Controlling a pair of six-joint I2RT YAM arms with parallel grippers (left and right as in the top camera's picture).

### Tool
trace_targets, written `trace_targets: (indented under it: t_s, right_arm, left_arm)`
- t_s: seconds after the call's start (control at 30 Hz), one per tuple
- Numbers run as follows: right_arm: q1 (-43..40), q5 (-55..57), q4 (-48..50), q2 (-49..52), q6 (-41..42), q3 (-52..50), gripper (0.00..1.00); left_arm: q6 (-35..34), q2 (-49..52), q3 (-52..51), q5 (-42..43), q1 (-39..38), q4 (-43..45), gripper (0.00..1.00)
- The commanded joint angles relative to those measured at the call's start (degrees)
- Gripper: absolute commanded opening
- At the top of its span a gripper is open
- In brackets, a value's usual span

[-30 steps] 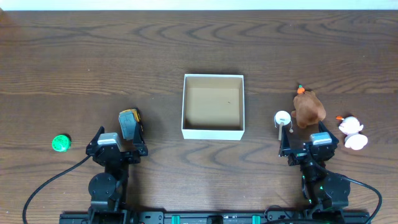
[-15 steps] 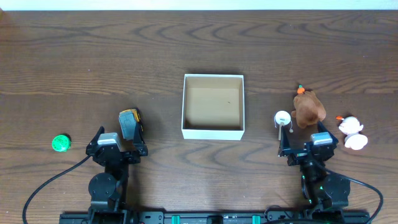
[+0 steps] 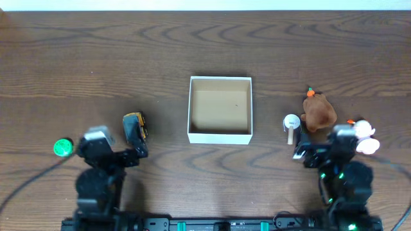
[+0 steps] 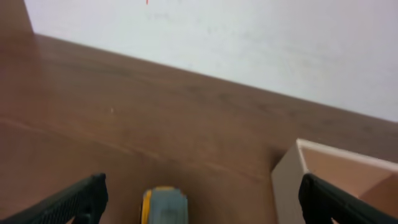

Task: Pack container
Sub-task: 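Reach the right gripper down and grasp the brown plush hamster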

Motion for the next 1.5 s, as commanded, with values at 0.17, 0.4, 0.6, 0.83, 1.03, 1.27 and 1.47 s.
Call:
trace_targets:
  t_s: [0.17, 0.4, 0.6, 0.83, 1.03, 1.27, 1.47]
  right_arm:
    - [-9.46, -7.58, -22.05, 31.91, -8.76, 35.32, 0.99]
    - [-11.93, -7.98, -41.07, 57.22, -13.2, 59.32, 0.99]
    - [-11.82, -7.72, -41.48, 68.41, -17.38, 60.59, 0.99]
    - [-11.1, 0.68, -41.22, 78.64, -17.33, 60.59, 0.99]
    - [-10.71, 1.05, -41.75, 85.22, -16.41, 60.57, 0.92]
    - [-8.63, 1.05, -42.29, 89.83, -16.33, 60.57, 0.4]
    - [-6.75, 1.27, -42.42, 88.32, -14.8, 61.11, 0.08]
  left_arm:
    - [-0.94, 25.83, 28.79, -0.26, 0.28, -25.66, 0.98]
    - [-0.96, 35.67, 34.71, -0.24, 0.28, -32.59, 0.98]
    - [-0.96, 37.38, 34.71, -0.26, 0.28, -35.34, 0.98]
    - [-0.96, 37.35, 34.71, -0.26, 0.28, -35.34, 0.98]
    - [-0.96, 37.35, 34.71, -0.26, 0.28, -35.32, 0.98]
    - [-0.96, 37.35, 34.71, -0.26, 0.28, -35.3, 0.98]
    - [-0.96, 37.35, 34.71, -0.26, 0.28, -35.3, 0.98]
